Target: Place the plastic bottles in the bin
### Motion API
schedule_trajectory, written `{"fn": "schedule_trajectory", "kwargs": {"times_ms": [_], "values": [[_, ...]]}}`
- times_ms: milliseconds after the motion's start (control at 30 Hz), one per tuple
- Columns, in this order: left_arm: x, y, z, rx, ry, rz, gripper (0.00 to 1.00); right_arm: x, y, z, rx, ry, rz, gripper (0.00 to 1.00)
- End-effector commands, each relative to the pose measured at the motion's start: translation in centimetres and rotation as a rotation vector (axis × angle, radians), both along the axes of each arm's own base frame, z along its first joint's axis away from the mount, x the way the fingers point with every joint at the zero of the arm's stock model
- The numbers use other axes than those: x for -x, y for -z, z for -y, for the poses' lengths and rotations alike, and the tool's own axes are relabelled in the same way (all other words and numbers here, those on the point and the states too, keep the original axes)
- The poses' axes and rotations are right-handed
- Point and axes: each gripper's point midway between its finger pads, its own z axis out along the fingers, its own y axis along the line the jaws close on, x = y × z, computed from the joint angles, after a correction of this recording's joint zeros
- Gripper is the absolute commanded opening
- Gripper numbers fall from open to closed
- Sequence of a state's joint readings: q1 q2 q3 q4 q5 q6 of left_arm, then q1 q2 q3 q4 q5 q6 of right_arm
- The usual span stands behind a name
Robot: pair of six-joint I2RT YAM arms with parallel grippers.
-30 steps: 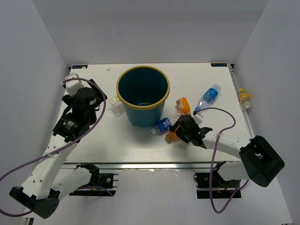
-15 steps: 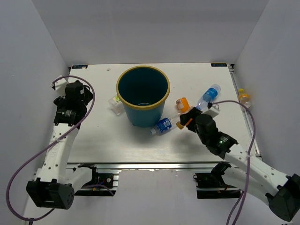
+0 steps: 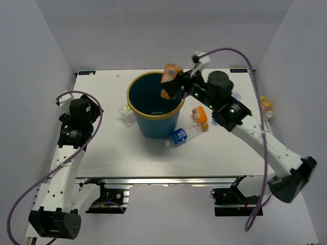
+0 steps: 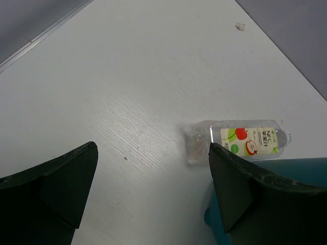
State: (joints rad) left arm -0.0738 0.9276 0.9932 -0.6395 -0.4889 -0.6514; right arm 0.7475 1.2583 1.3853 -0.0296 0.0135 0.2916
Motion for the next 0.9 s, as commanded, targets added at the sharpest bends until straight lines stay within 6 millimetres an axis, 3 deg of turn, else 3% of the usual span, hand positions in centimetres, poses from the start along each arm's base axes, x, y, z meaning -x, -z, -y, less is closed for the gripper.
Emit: {"fn": "schedule_trajectory", "kwargs": {"times_ms": [0,33,67,133,267,467,667,800,867], "values": [[0.5,0.1,-0.2,0.009,-0.011,0.033,0.98,0.9,3.1,-3.7,0.119,-0.192,-0.041,0.61],[0.7,-0.1,-0.2,0.013,-0.016,0.047,0.98,0.3,3.4,-4.1,0.144,-0.186,-0.063,0.68],[0.9,0.0,-0.3,0.014,-0.020,0.051,0.98,-0.1,3.6,-4.2,0.160,-0.179,-0.075,0.89],[1.0,0.4,-0.2,0.016,-0.017,0.056,0.98,-0.9,4.2,-4.5,0.198,-0.167,-0.097,0.89],[1.4,-0.4,-0.6,0.001,-0.031,0.086,0.98,-2.7,3.6,-2.2,0.196,-0.018,-0.162,0.89],[1.8,-0.3,-0.8,-0.010,-0.030,0.087,0.98,-4.6,2.9,3.7,0.094,0.076,-0.222,0.89],[1.7,0.0,-0.7,-0.009,-0.031,0.072,0.98,-8.5,7.8,14.1,0.098,0.368,-0.324,0.89],[1.9,-0.2,-1.0,-0.015,-0.046,0.083,0.98,-9.7,12.6,17.3,0.207,0.436,-0.364,0.89],[2.0,-0.2,-1.1,-0.020,-0.047,0.087,0.98,-10.7,15.9,18.3,0.270,0.470,-0.411,0.89]]}}
